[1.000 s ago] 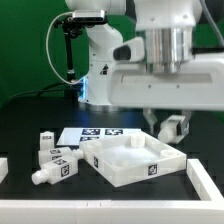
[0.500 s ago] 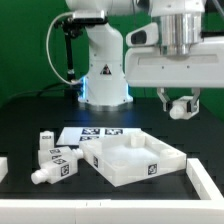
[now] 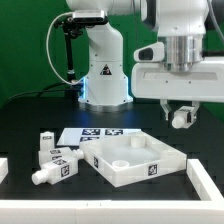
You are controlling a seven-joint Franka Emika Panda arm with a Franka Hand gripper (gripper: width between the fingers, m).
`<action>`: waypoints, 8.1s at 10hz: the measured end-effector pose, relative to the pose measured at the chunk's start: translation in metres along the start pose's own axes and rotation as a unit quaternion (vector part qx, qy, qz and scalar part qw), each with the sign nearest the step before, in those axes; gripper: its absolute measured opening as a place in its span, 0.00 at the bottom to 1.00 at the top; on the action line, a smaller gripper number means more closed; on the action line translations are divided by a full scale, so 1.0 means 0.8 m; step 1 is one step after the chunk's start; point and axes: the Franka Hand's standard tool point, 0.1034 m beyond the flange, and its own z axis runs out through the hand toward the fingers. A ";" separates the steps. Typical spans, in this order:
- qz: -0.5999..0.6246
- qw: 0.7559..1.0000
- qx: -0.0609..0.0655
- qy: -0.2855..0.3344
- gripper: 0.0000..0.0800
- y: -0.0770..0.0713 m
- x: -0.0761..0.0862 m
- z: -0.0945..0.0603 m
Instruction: Assemble one leg
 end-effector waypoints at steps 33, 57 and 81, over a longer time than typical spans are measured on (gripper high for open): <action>-0.407 0.912 -0.044 0.026 0.81 0.123 0.105 0.028; -0.253 0.966 -0.048 -0.019 0.08 0.183 0.164 0.062; -0.265 0.963 -0.042 0.010 0.71 0.119 0.212 0.026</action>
Offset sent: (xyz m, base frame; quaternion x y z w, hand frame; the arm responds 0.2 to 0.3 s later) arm -0.0072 0.0024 -0.0360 -0.0058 0.0280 0.0032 0.9996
